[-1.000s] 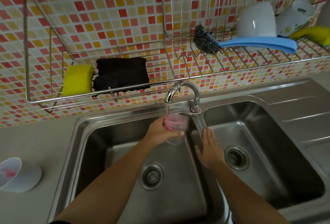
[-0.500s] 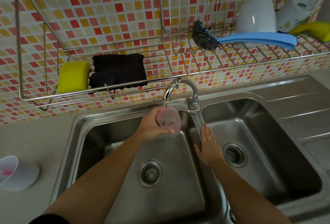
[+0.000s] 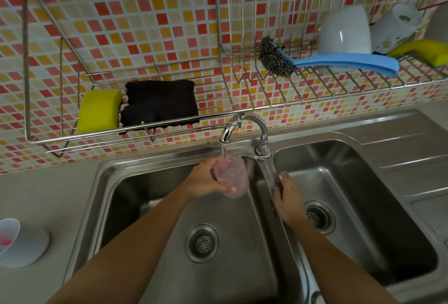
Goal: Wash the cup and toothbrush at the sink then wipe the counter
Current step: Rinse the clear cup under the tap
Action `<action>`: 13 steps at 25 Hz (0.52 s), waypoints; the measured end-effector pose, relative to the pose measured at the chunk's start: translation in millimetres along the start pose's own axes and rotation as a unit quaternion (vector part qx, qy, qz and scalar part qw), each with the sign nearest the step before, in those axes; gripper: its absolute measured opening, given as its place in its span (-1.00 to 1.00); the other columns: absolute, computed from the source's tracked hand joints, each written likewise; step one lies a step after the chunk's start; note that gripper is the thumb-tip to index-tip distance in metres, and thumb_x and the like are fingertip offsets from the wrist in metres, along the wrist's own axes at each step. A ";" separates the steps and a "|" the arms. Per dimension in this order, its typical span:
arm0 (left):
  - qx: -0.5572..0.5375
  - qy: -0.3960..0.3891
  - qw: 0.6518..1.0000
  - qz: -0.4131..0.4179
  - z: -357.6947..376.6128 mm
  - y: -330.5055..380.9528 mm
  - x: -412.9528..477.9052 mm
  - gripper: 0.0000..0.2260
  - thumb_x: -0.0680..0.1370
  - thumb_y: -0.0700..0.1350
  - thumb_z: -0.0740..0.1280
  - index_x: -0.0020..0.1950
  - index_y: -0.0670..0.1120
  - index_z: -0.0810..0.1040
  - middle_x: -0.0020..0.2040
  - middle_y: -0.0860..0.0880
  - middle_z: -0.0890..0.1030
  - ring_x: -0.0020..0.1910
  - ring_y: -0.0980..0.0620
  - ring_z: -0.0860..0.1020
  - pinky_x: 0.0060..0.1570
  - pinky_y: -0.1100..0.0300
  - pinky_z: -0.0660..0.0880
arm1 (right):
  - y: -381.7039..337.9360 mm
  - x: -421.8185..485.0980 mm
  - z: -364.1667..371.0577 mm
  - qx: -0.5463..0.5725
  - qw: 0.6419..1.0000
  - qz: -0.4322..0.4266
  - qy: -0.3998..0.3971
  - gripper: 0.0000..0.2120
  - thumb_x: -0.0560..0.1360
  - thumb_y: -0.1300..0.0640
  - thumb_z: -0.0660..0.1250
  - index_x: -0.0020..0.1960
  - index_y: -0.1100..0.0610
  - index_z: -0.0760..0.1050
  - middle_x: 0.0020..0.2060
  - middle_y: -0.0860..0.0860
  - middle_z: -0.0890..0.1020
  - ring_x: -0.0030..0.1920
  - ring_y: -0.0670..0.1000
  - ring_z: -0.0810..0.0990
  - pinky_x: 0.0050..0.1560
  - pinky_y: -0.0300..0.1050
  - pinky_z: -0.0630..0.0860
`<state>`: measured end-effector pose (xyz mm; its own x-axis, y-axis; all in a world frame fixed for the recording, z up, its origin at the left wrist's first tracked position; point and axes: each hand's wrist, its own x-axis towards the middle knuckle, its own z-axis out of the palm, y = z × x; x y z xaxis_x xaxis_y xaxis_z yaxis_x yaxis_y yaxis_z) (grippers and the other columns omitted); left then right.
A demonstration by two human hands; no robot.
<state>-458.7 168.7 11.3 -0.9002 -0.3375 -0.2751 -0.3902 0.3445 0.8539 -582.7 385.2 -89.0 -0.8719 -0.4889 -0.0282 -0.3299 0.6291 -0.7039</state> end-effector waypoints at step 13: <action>0.003 -0.006 1.000 -0.004 0.1 2.3 -2.7 -0.41 0.24 -0.10 0.60 0.18 0.16 0.47 0.13 0.19 0.54 0.13 0.17 0.51 -0.01 0.34 0.44 | -67.8 86.2 -25.6 -0.244 0.932 -0.216 -0.157 -0.70 0.56 0.13 0.23 0.28 0.13 0.39 0.19 0.16 0.53 0.12 0.15 0.55 0.15 0.00 0.47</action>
<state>-457.1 170.5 13.9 -0.8996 -0.3290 -0.2872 -0.3979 0.3465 0.8495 -644.7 315.8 -25.5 -0.4958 -0.8649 -0.0785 -0.8178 0.4954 -0.2927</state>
